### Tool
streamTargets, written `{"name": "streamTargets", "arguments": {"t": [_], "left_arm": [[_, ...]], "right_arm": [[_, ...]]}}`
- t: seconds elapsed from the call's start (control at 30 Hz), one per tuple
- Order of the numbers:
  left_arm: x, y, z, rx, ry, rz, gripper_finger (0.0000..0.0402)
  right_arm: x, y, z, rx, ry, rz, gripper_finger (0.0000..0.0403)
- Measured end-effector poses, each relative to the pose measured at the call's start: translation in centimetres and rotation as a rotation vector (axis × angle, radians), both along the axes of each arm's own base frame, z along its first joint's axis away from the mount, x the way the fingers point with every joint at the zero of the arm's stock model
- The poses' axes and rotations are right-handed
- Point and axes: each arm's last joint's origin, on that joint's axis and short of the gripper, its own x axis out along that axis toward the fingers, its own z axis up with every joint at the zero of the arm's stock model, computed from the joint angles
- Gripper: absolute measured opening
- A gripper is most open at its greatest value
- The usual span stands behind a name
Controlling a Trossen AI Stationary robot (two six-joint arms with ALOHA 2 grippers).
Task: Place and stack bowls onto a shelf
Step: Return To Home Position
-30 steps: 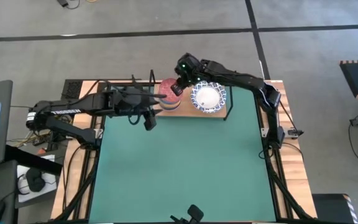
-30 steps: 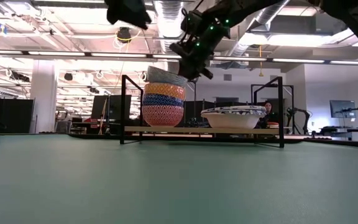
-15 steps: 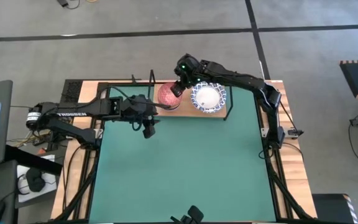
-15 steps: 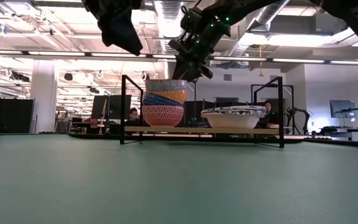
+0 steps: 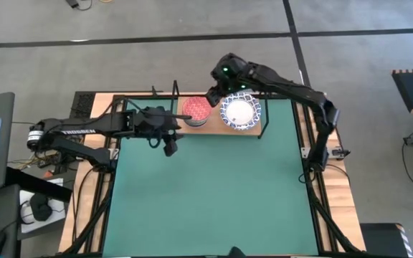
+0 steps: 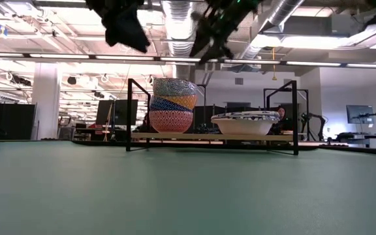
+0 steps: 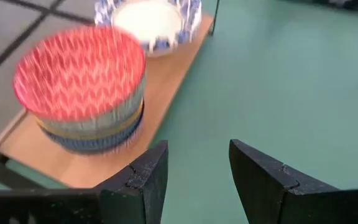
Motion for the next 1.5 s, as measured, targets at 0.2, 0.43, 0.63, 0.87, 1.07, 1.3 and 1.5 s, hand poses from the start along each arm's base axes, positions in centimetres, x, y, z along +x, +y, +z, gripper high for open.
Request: {"name": "streamTargets", "arguments": {"t": [0.2,0.43,0.63,0.87,1.07,1.3,1.5], "left_arm": [[-0.7,0.3,-1.0,-0.037,-0.055,0.011,0.0149],[-5.3,1.1,5.1,0.117,-0.459,0.025,0.0074],[-8.5,1.6,5.9,0.146,-0.557,0.043,0.0006],[-8.1,1.4,0.2,0.122,-0.782,-0.047,0.0000],[-8.1,0.7,-1.6,0.212,-0.776,-0.165,0.0000],[-9.9,0.3,-1.2,0.340,-0.700,-0.181,0.0000],[-11.5,-0.1,-4.3,0.310,-0.661,-0.136,0.0000]], "right_arm": [[-3.9,3.5,4.7,-0.047,-0.060,0.139,0.0200],[-8.5,6.3,6.5,-0.103,-0.394,0.385,0.0118],[-11.6,10.0,5.5,-0.163,-0.518,0.486,0.0020],[-14.6,12.3,3.0,-0.208,-0.572,0.464,0.0024],[-17.4,12.4,0.6,-0.230,-0.637,0.406,0.0021],[-18.7,13.4,-0.1,-0.307,-0.553,0.486,0.0037],[-20.4,15.1,0.0,-0.488,-0.580,0.730,0.0016]]}}
